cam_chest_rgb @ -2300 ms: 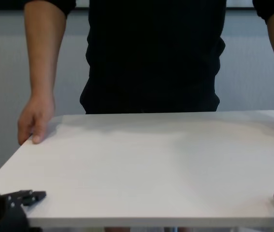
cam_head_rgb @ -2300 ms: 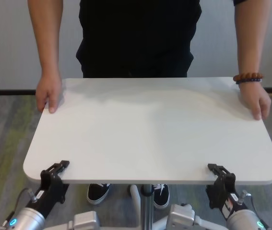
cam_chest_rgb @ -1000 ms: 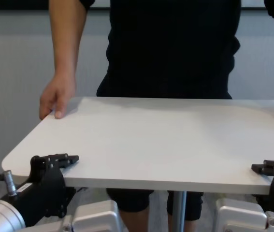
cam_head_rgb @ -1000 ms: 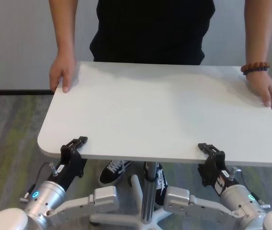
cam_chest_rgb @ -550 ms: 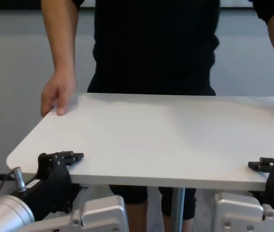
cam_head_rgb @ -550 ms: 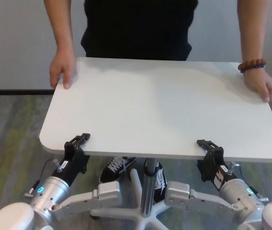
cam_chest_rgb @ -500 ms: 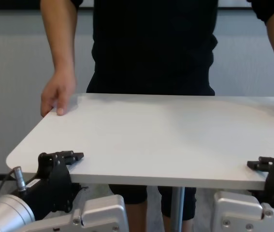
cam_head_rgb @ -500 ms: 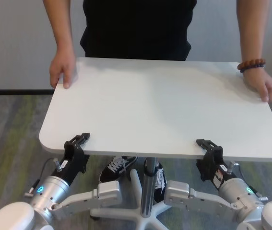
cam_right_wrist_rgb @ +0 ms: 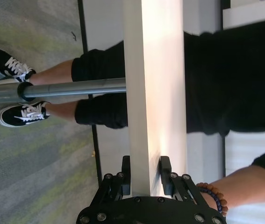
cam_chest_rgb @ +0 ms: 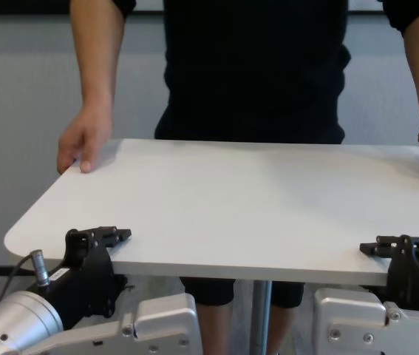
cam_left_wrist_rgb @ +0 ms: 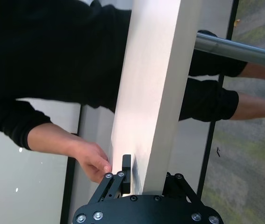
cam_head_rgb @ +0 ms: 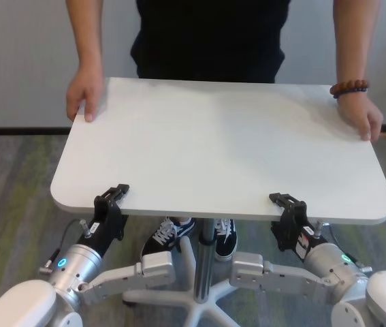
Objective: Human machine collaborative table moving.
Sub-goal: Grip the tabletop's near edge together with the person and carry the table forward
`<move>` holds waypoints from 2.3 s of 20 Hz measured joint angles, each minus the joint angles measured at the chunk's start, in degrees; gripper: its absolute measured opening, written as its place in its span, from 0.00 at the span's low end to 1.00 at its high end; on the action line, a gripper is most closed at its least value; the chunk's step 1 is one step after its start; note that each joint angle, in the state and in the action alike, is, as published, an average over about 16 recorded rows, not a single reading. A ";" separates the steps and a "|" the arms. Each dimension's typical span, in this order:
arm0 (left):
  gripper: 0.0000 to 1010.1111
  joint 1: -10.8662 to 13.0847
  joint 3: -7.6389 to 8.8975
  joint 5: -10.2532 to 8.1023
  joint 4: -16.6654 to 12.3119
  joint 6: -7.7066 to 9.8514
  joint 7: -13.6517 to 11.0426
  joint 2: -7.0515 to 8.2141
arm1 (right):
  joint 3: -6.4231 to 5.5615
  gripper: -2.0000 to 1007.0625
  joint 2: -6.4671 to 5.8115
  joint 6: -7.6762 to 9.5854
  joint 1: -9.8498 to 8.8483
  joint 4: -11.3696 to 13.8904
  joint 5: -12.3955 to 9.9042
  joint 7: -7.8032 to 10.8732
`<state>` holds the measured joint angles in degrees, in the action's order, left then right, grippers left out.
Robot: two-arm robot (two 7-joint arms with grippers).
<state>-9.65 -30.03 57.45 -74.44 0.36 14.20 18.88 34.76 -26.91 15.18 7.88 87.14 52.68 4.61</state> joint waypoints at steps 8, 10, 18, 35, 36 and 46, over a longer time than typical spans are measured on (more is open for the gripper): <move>0.29 -2.23 -0.72 0.33 3.33 0.08 1.24 -0.99 | 0.10 0.36 1.75 -3.22 2.74 -3.91 0.62 0.77; 0.29 -2.71 -0.90 0.40 4.07 0.11 1.47 -1.23 | 0.04 0.36 2.25 -4.01 3.36 -4.91 0.71 0.79; 0.29 -4.27 -1.63 0.68 6.16 0.30 2.08 -2.00 | -0.43 0.36 3.95 -6.69 5.34 -8.32 1.06 0.64; 0.30 -6.89 -3.02 1.27 8.94 0.74 2.93 -3.25 | -1.20 0.36 6.02 -8.06 7.26 -12.45 2.57 0.33; 0.30 -7.05 -3.10 1.29 9.18 0.75 3.00 -3.37 | -1.20 0.36 6.13 -8.14 7.41 -12.72 2.60 0.30; 0.29 -8.30 -3.77 0.66 11.62 -0.04 3.10 -4.47 | -0.76 0.36 7.20 -8.77 8.99 -15.28 2.98 -0.35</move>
<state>-17.95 -33.80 58.11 -62.82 0.32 17.30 14.41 34.00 -19.71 6.41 16.87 71.86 55.66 4.26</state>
